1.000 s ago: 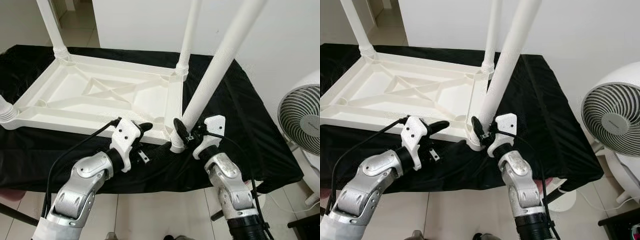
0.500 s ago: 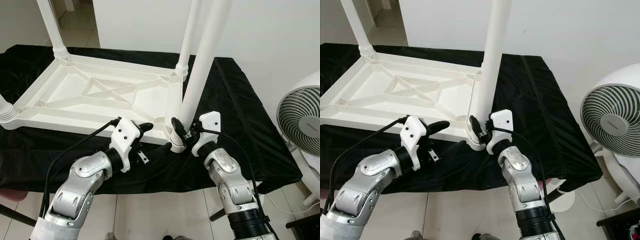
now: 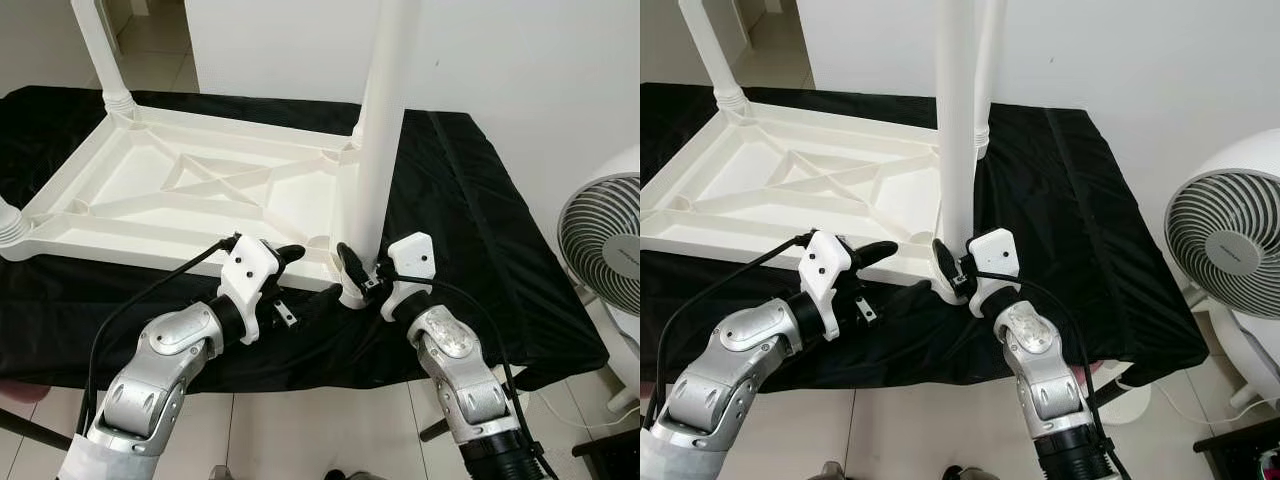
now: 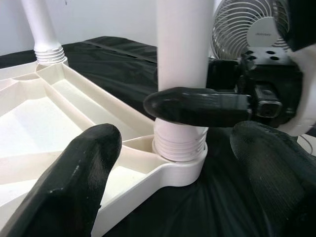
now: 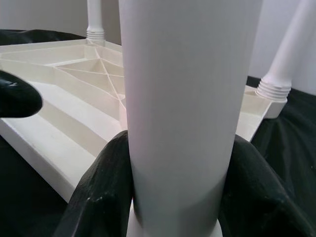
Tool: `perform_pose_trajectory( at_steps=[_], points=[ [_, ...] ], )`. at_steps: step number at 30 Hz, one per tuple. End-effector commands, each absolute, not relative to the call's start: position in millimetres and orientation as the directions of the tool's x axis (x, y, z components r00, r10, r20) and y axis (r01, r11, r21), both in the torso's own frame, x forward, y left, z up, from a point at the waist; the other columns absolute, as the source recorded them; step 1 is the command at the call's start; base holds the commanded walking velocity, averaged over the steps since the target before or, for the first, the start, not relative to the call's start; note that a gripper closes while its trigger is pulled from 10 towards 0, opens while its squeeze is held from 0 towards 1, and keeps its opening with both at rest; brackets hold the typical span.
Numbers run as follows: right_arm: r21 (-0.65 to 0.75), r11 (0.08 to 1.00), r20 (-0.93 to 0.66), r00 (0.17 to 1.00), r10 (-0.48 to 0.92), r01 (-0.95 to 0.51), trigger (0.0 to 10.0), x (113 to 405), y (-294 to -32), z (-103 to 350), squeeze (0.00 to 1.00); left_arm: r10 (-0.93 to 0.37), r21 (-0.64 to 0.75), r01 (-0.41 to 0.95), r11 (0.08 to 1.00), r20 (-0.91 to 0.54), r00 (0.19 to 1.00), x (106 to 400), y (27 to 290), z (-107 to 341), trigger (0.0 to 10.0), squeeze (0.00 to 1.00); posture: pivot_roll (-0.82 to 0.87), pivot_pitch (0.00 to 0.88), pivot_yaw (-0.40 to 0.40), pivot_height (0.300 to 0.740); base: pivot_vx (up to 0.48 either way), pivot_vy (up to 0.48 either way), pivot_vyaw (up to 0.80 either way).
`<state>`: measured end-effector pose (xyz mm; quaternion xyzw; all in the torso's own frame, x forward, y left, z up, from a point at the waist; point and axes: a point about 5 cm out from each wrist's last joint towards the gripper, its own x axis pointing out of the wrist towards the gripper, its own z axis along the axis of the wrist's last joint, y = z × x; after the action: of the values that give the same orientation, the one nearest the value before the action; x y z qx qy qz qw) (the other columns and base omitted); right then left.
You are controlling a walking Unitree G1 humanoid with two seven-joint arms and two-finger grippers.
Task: Building children table
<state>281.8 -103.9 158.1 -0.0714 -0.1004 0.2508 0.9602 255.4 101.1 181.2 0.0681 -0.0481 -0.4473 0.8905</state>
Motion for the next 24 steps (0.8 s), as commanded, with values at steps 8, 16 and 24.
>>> perform_pose_trajectory(
  at_steps=[8, 16, 24],
  points=[
    [-0.232, 0.851, 0.087, 0.861, 0.500, -0.471, 10.0, 278, -109, 141, 0.00, -0.804, 0.161, 0.792, 0.589, 0.021, 0.594, 253, 103, 184, 10.0, 0.00, 0.13, 0.113, -0.053, 0.740, 0.000, 0.000, 0.00],
    [-0.113, 0.892, 0.080, 0.891, 0.447, -0.437, 10.0, 280, -115, 135, 0.00, -0.803, 0.161, 0.791, 0.590, 0.018, 0.595, 253, 104, 184, 10.0, 0.00, 0.13, 0.122, -0.052, 0.740, 0.000, 0.000, 0.00],
    [0.012, 0.919, 0.073, 0.916, 0.393, -0.395, 10.0, 281, -122, 131, 0.00, -0.803, 0.158, 0.792, 0.590, 0.017, 0.596, 252, 105, 184, 10.0, 0.00, 0.14, 0.132, -0.047, 0.740, 0.000, 0.000, 0.00]
  ],
)
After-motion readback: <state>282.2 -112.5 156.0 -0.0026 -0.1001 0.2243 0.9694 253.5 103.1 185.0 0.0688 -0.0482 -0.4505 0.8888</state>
